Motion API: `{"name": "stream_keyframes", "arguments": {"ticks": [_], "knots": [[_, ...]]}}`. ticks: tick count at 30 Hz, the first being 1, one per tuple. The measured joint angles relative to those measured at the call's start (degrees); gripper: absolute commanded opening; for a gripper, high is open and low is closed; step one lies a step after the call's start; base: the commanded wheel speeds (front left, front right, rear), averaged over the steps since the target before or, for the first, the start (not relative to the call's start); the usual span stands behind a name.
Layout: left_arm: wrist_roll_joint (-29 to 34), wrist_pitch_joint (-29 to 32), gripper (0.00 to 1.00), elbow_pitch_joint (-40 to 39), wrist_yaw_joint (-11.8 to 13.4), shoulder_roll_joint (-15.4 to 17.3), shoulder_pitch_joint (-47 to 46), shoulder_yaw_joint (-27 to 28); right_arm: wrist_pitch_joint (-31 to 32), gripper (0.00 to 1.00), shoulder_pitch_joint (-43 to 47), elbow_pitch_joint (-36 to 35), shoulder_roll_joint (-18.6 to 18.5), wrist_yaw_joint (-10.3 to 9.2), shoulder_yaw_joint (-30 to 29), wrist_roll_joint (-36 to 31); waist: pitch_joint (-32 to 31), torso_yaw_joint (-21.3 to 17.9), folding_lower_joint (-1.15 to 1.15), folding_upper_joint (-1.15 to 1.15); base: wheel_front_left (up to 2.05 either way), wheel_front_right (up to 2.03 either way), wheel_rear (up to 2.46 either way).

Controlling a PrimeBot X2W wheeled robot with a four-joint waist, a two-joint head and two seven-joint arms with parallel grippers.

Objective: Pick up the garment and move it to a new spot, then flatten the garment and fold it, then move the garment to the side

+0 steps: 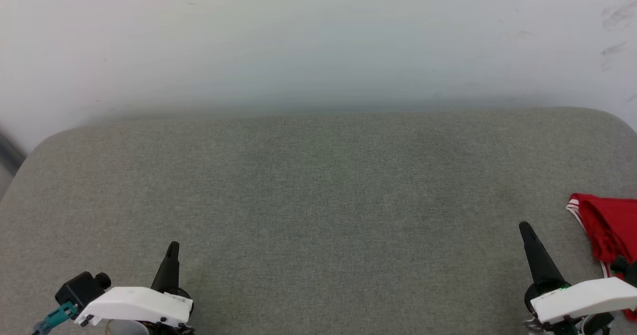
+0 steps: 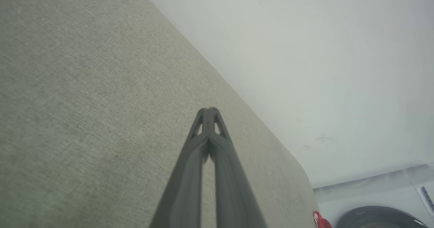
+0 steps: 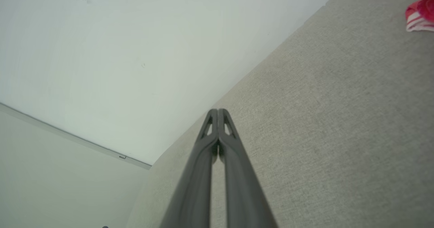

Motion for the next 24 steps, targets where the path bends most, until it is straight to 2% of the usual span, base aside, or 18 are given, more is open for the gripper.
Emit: {"name": "stream_keyframes", "arguments": {"ticks": [24], "knots": [[-12.1, 3.7, 0.0, 0.2, -2.6, -2.8, -1.7, 3.9, 0.5, 0.0, -2.7, 3.4, 0.2, 0.0, -0.9, 15.0, 0.5, 0.1, 0.0, 0.0, 0.0, 0.0, 0.0]]}}
